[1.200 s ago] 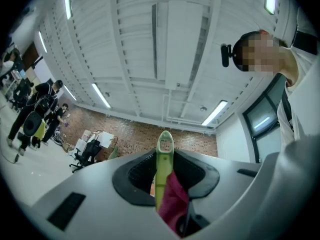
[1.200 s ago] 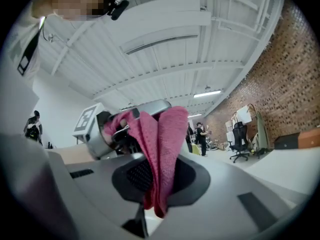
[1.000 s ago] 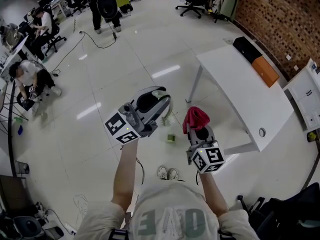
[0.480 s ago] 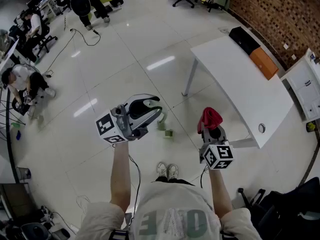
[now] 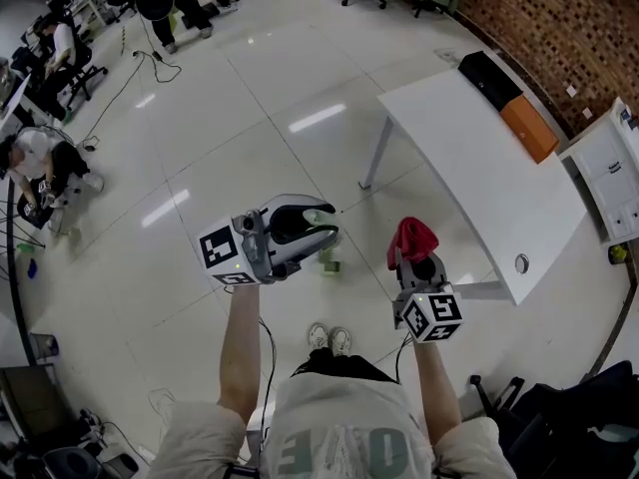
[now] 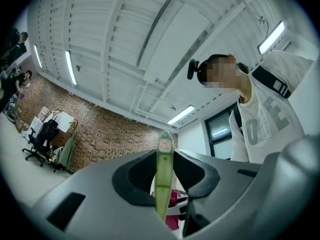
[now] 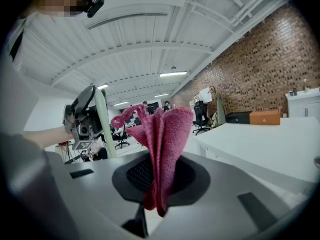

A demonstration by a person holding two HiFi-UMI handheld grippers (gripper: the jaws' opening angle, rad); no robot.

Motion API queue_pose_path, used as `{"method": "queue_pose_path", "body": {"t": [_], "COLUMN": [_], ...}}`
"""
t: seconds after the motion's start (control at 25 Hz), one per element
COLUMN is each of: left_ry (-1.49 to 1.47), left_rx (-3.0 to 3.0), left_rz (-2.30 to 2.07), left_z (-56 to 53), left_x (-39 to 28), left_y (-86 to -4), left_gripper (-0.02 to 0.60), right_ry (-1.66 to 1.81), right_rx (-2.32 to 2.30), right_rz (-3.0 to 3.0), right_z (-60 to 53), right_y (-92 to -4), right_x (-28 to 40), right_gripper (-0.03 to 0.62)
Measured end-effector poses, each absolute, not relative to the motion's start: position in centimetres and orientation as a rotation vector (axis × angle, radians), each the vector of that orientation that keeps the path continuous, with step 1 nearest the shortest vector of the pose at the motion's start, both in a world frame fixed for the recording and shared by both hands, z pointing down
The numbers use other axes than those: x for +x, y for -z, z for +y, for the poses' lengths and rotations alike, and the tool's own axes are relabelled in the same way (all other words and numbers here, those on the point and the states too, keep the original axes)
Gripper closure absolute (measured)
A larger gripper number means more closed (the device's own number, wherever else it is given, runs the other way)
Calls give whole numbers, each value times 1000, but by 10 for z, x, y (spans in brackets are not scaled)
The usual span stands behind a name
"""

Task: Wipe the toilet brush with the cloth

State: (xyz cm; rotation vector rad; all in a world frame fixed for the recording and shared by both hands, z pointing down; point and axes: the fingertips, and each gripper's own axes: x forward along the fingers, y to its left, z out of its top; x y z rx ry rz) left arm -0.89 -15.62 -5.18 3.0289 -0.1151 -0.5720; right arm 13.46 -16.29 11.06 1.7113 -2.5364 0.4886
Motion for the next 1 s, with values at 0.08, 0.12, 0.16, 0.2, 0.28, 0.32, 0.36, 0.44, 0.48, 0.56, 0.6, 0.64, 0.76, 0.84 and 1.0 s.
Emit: {"method": "queue_pose_path", "body": {"t": [0.08,0.12,0.16,0.2,0.28,0.32,0.36,0.44,0.48,0.56,0.6,0.64,0.76,0.84,1.0], "left_ry": [559,553,553,557,558,556,556,567,574,585,587,590,596,599,612], "left_rx": [3028,3033,3041,3048,3054,3053,3050,3055,3061,3061,3055,3047,3022,2991,2937], "left_rz": [-73,-51,-36,-31,-40,-40,-34,-14,-8,-1,4,7,4,-21,-79], "left_z": [-158,-159,-160,-163,-171,-176,-180,-187,-191,-199,-203,-205,-208,-208,-214], "left_x": [-5,-3,-1,0,3,4,4,2,1,1,1,2,5,6,2], "left_y": [33,16,-7,-36,-108,-150,-195,-290,-335,-413,-446,-474,-538,-565,-590], "left_gripper": [469,469,469,469,469,469,469,469,469,469,469,469,469,469,469], "right_ry": [-483,-476,-463,-446,-426,-422,-417,-399,-390,-386,-390,-394,-407,-427,-479], "right_rx": [1685,1672,1662,1658,1662,1665,1665,1651,1643,1638,1637,1636,1641,1652,1667], "right_rz": [-2544,-2554,-2565,-2571,-2572,-2577,-2589,-2633,-2649,-2656,-2658,-2660,-2659,-2633,-2593], "right_z": [-167,-170,-174,-180,-193,-199,-205,-217,-223,-232,-234,-237,-240,-236,-229], "right_y": [-131,-149,-173,-202,-273,-313,-356,-447,-491,-570,-601,-628,-685,-708,-732], "right_x": [132,130,130,130,132,132,131,128,127,125,125,124,130,137,142], "right_gripper": [563,563,563,563,562,563,563,563,563,563,563,563,563,563,563]}}
